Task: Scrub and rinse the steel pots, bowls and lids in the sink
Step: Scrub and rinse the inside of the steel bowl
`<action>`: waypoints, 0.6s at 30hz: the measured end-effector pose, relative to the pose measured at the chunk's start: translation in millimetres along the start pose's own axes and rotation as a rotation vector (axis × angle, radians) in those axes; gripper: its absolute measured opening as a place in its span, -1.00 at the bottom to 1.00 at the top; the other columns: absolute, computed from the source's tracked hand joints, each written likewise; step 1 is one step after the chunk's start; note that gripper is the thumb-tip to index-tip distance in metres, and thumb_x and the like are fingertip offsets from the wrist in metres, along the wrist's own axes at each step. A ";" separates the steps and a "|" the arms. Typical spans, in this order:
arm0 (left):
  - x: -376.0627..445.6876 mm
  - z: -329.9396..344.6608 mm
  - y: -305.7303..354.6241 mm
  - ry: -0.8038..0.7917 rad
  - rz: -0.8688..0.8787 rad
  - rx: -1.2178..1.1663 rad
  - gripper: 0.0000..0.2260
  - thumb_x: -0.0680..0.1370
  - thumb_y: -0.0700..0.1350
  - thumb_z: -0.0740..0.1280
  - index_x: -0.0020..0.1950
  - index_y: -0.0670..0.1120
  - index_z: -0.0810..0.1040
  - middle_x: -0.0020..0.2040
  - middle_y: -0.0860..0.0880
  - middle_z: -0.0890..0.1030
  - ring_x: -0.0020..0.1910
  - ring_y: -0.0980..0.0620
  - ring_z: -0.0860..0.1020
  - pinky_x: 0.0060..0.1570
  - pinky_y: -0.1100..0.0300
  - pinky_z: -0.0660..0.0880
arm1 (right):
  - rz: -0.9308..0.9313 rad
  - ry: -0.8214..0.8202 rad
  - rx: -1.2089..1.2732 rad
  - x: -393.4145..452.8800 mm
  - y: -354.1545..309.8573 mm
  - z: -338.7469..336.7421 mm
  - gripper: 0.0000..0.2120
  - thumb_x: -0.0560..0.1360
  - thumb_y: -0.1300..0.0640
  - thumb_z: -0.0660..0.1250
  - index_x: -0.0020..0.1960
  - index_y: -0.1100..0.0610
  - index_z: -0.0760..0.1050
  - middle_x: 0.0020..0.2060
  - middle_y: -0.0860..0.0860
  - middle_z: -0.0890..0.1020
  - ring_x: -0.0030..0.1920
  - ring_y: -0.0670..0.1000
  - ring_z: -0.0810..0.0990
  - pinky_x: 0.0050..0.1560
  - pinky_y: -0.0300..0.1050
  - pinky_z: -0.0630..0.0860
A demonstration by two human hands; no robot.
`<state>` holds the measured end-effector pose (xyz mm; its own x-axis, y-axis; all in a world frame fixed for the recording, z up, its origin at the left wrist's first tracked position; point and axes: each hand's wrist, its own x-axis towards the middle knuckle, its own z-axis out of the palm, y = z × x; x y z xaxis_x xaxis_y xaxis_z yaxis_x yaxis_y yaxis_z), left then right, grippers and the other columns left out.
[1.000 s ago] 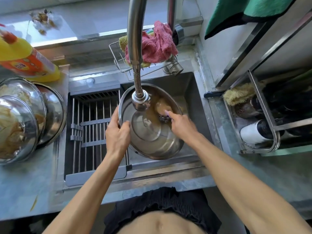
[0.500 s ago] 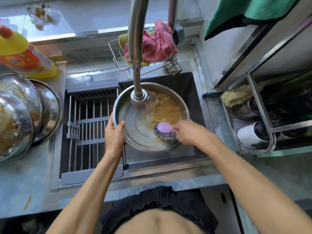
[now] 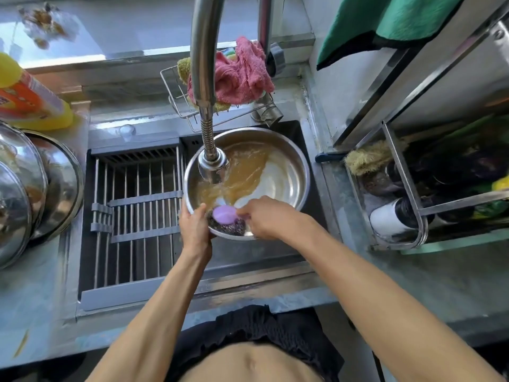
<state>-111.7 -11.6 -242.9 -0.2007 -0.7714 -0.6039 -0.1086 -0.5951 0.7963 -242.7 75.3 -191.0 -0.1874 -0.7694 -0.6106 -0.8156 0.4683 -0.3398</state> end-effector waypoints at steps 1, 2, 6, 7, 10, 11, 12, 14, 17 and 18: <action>-0.4 -4.1 2.4 0.023 0.009 0.026 -0.64 0.59 -0.29 0.23 0.32 0.04 0.52 0.01 -0.08 0.67 -0.14 -0.02 0.65 -0.26 0.09 0.60 | 0.029 -0.019 -0.016 -8.0 6.6 -1.7 -0.64 0.53 0.21 0.20 0.28 -0.01 0.51 0.09 0.12 0.57 -0.05 0.15 0.55 -0.11 -0.06 0.46; 1.1 -9.6 3.6 0.033 0.031 0.057 -0.65 0.60 -0.27 0.24 0.33 0.03 0.52 0.01 -0.05 0.67 -0.12 -0.02 0.65 -0.26 0.09 0.61 | 0.074 -0.016 -0.034 -14.5 14.1 -2.0 -0.63 0.52 0.21 0.19 0.28 0.00 0.51 0.09 0.11 0.57 -0.04 0.15 0.56 -0.11 -0.07 0.45; 0.2 -27.0 20.7 0.024 0.118 0.199 -0.65 0.57 -0.25 0.27 0.26 0.11 0.58 0.11 -0.07 0.68 0.10 -0.14 0.66 0.09 -0.13 0.63 | 0.274 0.194 0.000 -33.4 40.2 11.1 -0.54 0.55 0.23 0.12 0.41 -0.06 0.36 0.07 0.16 0.58 -0.03 0.23 0.57 -0.14 -0.03 0.43; 1.2 -30.7 27.6 0.033 0.130 0.229 -0.64 0.55 -0.25 0.28 0.25 0.11 0.60 0.11 -0.07 0.69 0.10 -0.15 0.66 0.11 -0.17 0.62 | 0.334 0.280 0.106 -35.7 42.8 17.5 -0.57 0.58 0.17 0.13 0.43 -0.05 0.31 0.05 0.18 0.58 -0.03 0.25 0.58 -0.14 0.00 0.47; 0.0 -30.4 56.5 0.022 0.131 0.328 -0.67 0.53 -0.26 0.28 0.15 0.12 0.62 -0.02 -0.04 0.68 -0.12 -0.07 0.67 -0.22 -0.09 0.66 | 0.524 0.429 0.495 -34.2 49.4 32.1 -0.58 0.56 -0.07 0.25 0.32 0.12 0.33 0.01 0.15 0.56 -0.02 0.23 0.58 -0.14 0.01 0.50; -1.4 -27.3 66.8 -0.008 0.119 0.377 -0.68 0.53 -0.25 0.28 0.09 0.13 0.62 -0.07 -0.04 0.68 -0.24 -0.02 0.66 -0.36 -0.02 0.63 | 0.575 0.423 0.630 -30.0 51.5 37.4 -0.57 0.53 -0.08 0.29 0.28 0.17 0.38 0.00 0.12 0.55 0.00 0.21 0.57 -0.15 -0.03 0.46; -3.3 -24.6 76.2 -0.049 0.104 0.437 -0.70 0.53 -0.25 0.28 0.05 0.14 0.62 -0.12 -0.04 0.67 -0.31 0.00 0.64 -0.42 0.01 0.62 | 0.606 0.398 0.740 -24.8 52.0 43.5 -0.60 0.51 -0.05 0.32 0.20 0.21 0.44 -0.04 0.09 0.56 -0.01 0.18 0.57 -0.18 -0.07 0.43; -2.8 -19.0 91.9 -0.139 0.070 0.595 -0.76 0.52 -0.22 0.27 0.04 0.08 0.61 -0.12 -0.08 0.65 -0.28 -0.05 0.65 -0.43 -0.04 0.62 | 0.629 0.310 0.832 -14.0 51.4 59.4 -0.77 0.44 0.09 0.34 0.01 0.23 0.54 -0.17 0.09 0.59 -0.15 0.15 0.55 -0.34 -0.15 0.37; 4.1 -7.6 106.1 -0.208 0.034 0.896 -0.83 0.55 -0.07 0.28 0.09 -0.07 0.57 -0.05 -0.15 0.65 -0.21 -0.18 0.68 -0.46 0.04 0.60 | 0.668 0.153 0.900 -5.0 49.7 81.0 -0.87 0.33 0.17 0.32 -0.16 0.20 0.51 -0.32 0.11 0.53 -0.38 0.08 0.45 -0.42 -0.22 0.28; 5.1 -2.7 109.1 -0.224 0.007 0.964 -0.79 0.58 -0.01 0.28 0.10 -0.11 0.55 -0.04 -0.17 0.64 -0.23 -0.19 0.68 -0.47 0.06 0.60 | 0.671 0.101 0.905 -5.7 49.1 83.0 -0.91 0.33 0.19 0.31 -0.20 0.20 0.49 -0.37 0.11 0.51 -0.44 0.06 0.42 -0.44 -0.23 0.26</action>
<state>-121.9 -81.1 -159.2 -0.3730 -0.6546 -0.6575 -0.8332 -0.0755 0.5478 -236.3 138.8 -263.5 -0.5148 -0.2560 -0.8182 0.1555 0.9106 -0.3828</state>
